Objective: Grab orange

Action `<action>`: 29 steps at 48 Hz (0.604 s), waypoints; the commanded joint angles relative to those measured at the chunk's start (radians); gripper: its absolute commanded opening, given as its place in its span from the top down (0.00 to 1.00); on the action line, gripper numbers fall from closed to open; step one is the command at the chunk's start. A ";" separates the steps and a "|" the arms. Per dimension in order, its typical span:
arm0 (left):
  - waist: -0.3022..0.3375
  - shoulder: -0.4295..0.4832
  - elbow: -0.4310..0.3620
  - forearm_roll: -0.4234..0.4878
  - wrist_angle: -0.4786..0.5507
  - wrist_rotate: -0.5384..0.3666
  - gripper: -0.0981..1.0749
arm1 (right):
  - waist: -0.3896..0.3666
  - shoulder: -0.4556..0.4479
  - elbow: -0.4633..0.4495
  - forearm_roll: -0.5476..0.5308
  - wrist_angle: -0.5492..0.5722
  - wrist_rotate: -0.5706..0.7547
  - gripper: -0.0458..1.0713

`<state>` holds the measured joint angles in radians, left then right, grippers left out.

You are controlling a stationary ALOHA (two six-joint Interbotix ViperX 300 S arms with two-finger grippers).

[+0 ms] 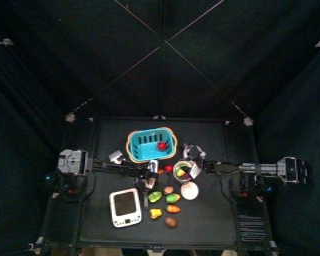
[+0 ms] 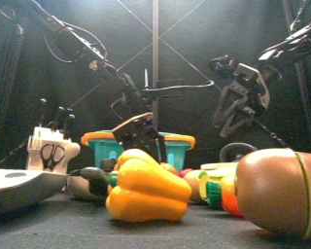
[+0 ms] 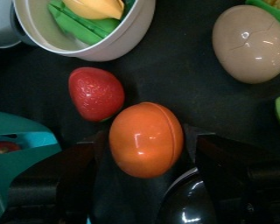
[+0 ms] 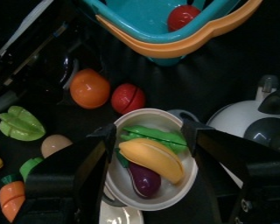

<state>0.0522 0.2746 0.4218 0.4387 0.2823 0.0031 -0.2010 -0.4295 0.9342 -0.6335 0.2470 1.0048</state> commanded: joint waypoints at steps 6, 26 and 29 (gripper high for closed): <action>-0.002 0.015 -0.023 0.000 -0.006 -0.002 0.07 | 0.002 -0.003 -0.011 0.002 -0.003 0.000 0.12; -0.008 0.002 -0.025 -0.002 -0.006 -0.002 0.18 | 0.002 -0.003 -0.009 0.011 -0.005 0.000 0.12; -0.008 0.000 -0.025 -0.003 -0.005 -0.003 0.19 | 0.002 -0.005 -0.008 0.011 -0.005 0.000 0.12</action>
<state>0.0460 0.3007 0.4188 0.4372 0.2792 0.0031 -0.2010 -0.4249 0.9342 -0.6243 0.2470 1.0032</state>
